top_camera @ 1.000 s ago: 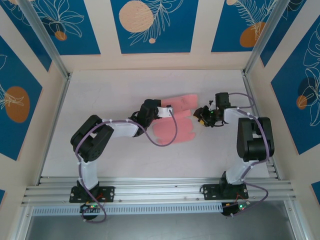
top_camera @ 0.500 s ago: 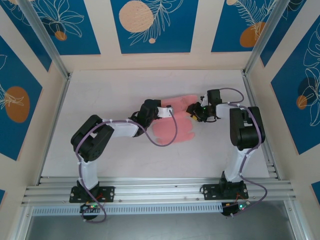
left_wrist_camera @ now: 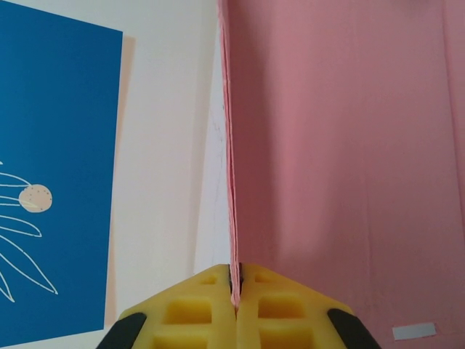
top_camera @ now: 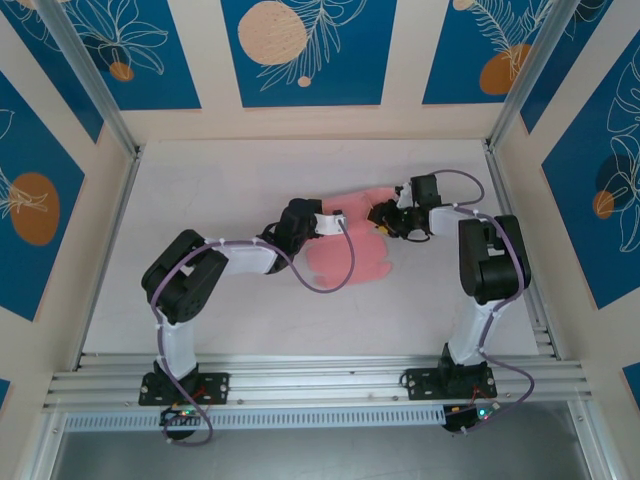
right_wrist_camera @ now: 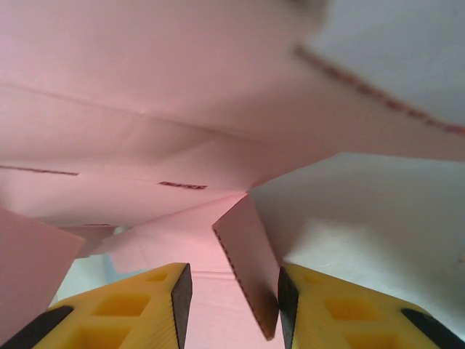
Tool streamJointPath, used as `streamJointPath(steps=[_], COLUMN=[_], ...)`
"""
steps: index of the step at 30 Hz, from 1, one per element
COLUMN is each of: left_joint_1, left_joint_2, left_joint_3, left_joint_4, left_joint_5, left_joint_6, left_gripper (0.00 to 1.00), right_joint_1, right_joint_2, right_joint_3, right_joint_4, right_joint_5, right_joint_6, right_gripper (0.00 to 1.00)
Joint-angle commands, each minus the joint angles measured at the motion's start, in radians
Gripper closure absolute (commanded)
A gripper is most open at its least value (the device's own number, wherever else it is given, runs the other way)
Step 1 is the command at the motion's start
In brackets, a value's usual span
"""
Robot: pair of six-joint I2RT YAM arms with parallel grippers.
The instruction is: Fold the paper box
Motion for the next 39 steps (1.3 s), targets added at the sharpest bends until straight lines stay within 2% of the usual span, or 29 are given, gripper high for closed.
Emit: streamJointPath(steps=[1, 11, 17, 23, 29, 39], left_joint_1=[0.007, 0.005, 0.002, 0.003, 0.004, 0.004], left_joint_2=[0.017, 0.026, 0.027, 0.037, 0.05, 0.078], left_joint_3=[0.009, 0.019, 0.018, 0.0, -0.009, -0.044], left_joint_4=[0.015, 0.013, 0.016, 0.042, 0.079, 0.178], left_joint_5=[0.005, -0.008, -0.023, -0.036, -0.034, -0.024], left_joint_6=[-0.021, -0.029, -0.03, -0.003, 0.02, 0.101], left_gripper=[1.0, 1.0, 1.0, 1.0, 1.0, 1.0], right_joint_1=[0.008, 0.107, 0.112, 0.079, 0.029, -0.126], right_joint_2=[-0.028, 0.013, 0.053, 0.005, -0.128, -0.268], right_joint_3=[0.022, 0.048, 0.039, -0.003, -0.055, -0.052], right_joint_4=[0.0, 0.029, 0.022, 0.003, -0.064, -0.152], right_joint_5=[-0.01, 0.01, 0.044, 0.041, 0.041, 0.009], right_joint_6=[-0.017, 0.02, 0.048, 0.04, -0.021, -0.083], right_gripper=[0.61, 0.65, 0.65, 0.65, 0.64, 0.63])
